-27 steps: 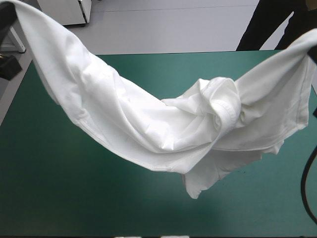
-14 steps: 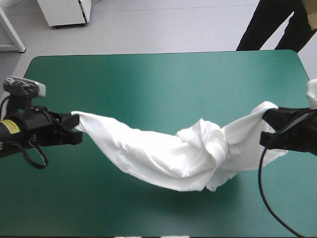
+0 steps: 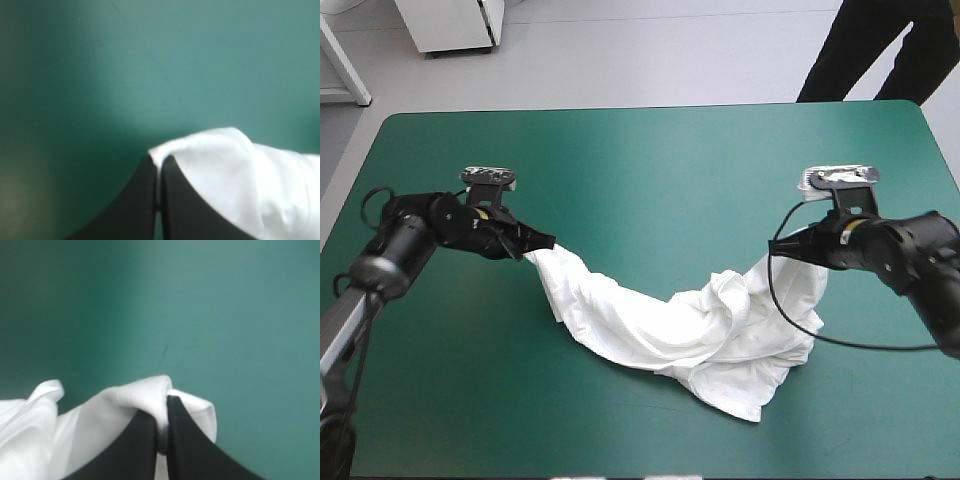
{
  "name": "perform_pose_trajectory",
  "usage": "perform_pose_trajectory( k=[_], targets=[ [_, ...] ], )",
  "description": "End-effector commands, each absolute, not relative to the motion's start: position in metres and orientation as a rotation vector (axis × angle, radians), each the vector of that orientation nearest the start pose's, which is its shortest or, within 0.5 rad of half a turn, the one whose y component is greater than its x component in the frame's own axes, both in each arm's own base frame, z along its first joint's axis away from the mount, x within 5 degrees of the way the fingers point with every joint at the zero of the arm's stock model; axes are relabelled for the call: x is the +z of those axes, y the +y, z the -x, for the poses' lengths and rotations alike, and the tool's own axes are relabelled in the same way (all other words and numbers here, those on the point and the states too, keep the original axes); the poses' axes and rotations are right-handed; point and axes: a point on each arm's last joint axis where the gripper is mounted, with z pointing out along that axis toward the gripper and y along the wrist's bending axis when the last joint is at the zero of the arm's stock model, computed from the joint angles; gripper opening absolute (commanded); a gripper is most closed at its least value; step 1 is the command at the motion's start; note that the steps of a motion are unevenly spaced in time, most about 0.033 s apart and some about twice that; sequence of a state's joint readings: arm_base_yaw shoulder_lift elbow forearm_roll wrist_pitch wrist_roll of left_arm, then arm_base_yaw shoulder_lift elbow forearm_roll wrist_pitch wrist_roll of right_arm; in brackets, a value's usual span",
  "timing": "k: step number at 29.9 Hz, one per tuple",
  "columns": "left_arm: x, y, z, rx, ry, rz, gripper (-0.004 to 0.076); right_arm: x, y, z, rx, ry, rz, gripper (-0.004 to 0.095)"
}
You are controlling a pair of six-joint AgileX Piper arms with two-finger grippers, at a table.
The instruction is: Fold the cloth
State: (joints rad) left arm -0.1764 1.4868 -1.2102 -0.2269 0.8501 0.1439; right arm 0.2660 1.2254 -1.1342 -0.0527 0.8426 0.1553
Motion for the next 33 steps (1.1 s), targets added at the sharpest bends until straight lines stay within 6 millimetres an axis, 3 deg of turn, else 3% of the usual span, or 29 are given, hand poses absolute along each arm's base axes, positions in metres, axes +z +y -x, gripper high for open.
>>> perform_pose_trajectory(
  k=[1, 6, 9, 16, 19, 23, 26, 29, 33],
  targets=[
    [0.307, -0.078, -0.343, -0.300, 2.540, -0.272, -0.0022, 0.351, 0.068, -0.286, 0.075, 2.333, 0.146, -0.0017],
    [0.305, -0.087, -0.396, -0.276, 2.543, -0.324, -0.0022, 0.327, 0.067, -0.343, 0.056, 2.412, 0.074, -0.0017],
    [0.310, -0.087, -0.418, -0.206, 2.512, -0.352, -0.0022, 0.321, 0.060, -0.367, 0.036, 2.437, 0.034, -0.0017],
    [0.297, -0.087, -0.437, -0.142, 2.567, -0.392, -0.0022, 0.304, 0.045, -0.394, 0.058, 2.514, -0.058, -0.0004],
    [0.291, -0.087, -0.438, -0.149, 2.593, -0.395, -0.0010, 0.302, 0.047, -0.393, 0.081, 2.537, 0.013, 0.0087],
    [0.288, -0.087, -0.435, -0.154, 2.634, -0.411, 0.0144, 0.301, 0.052, -0.390, 0.182, 2.571, 0.022, 0.0348],
    [0.290, -0.087, -0.429, -0.158, 2.693, -0.427, 0.0344, 0.300, 0.054, -0.385, 0.215, 2.621, 0.036, 0.0540],
    [0.297, -0.085, -0.426, -0.135, 2.726, -0.446, 0.0509, 0.304, 0.054, -0.380, 0.215, 2.635, 0.040, 0.0562],
    [0.315, -0.084, -0.424, -0.124, 2.726, -0.454, 0.0517, 0.328, 0.051, -0.367, 0.184, 2.584, 0.058, 0.0532]
  ],
)
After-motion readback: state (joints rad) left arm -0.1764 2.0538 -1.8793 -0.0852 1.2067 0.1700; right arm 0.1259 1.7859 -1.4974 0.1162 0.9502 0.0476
